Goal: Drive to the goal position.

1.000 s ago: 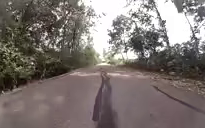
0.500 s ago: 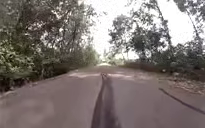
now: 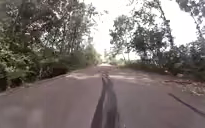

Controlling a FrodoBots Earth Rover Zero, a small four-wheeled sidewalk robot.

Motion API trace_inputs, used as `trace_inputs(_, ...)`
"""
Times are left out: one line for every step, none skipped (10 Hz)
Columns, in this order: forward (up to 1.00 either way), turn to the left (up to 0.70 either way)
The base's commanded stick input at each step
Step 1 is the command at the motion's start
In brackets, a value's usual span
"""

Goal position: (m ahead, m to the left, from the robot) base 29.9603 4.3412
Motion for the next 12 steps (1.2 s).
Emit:
trace_inputs(0.70,0.00)
trace_inputs(0.70,0.00)
trace_inputs(0.70,0.00)
trace_inputs(0.70,0.00)
trace_inputs(0.70,0.00)
trace_inputs(0.70,0.00)
trace_inputs(0.70,0.00)
trace_inputs(0.70,-0.21)
trace_inputs(0.70,-0.33)
trace_inputs(0.70,-0.35)
trace_inputs(0.70,-0.35)
trace_inputs(0.70,-0.25)
